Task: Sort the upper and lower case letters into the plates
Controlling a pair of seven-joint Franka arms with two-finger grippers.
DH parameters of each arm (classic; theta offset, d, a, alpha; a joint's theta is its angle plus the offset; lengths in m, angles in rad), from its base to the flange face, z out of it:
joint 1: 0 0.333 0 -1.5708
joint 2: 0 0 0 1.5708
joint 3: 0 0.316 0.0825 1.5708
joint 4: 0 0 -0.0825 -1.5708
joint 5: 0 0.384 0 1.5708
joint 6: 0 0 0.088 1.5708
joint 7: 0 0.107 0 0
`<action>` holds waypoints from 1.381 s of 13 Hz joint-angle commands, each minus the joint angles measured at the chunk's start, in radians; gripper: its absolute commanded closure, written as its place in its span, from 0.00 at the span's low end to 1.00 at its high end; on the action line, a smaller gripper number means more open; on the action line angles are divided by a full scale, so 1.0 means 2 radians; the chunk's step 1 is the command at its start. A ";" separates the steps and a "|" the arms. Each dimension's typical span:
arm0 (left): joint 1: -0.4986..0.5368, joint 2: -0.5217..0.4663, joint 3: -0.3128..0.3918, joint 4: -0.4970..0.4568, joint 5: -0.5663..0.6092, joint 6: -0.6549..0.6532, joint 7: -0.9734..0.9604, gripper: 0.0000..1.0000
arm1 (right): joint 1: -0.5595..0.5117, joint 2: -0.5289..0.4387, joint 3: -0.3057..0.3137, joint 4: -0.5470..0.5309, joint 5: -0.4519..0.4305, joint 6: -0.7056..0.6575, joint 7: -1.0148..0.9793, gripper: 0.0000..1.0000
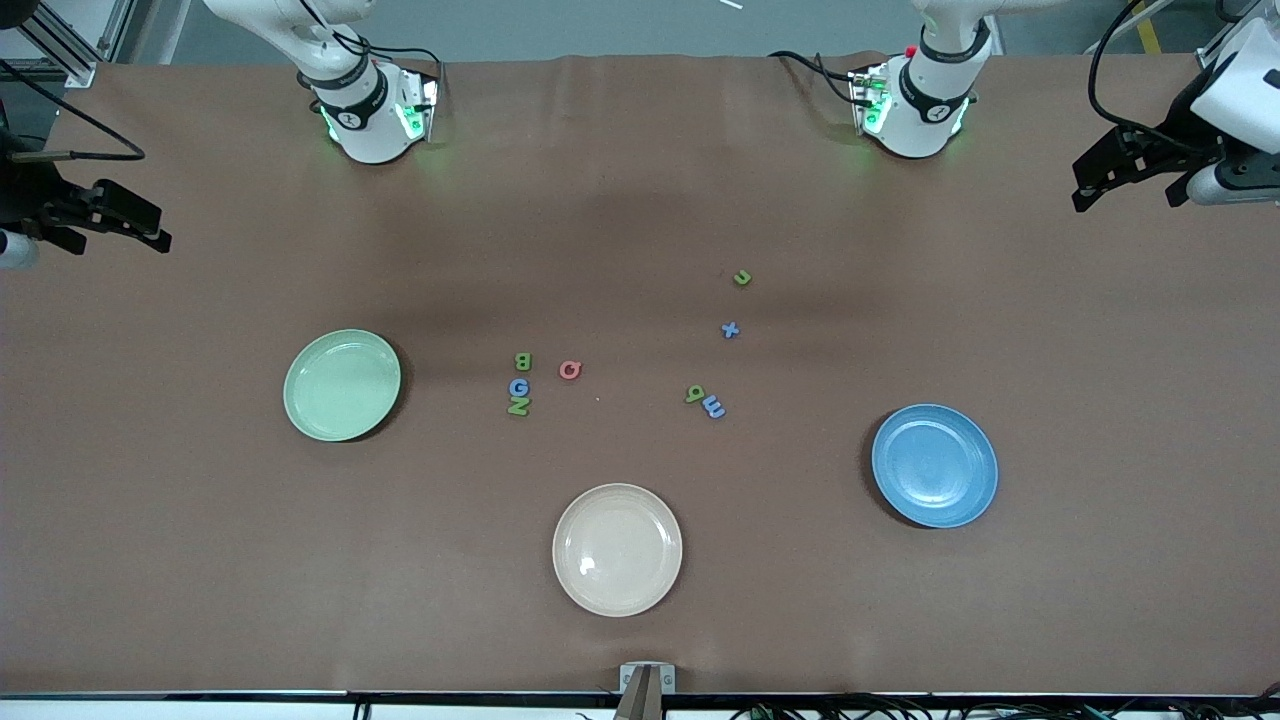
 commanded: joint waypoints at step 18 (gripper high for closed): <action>-0.013 0.132 -0.181 -0.118 -0.010 0.229 -0.319 0.00 | -0.003 -0.013 0.002 -0.008 0.006 0.003 0.028 0.00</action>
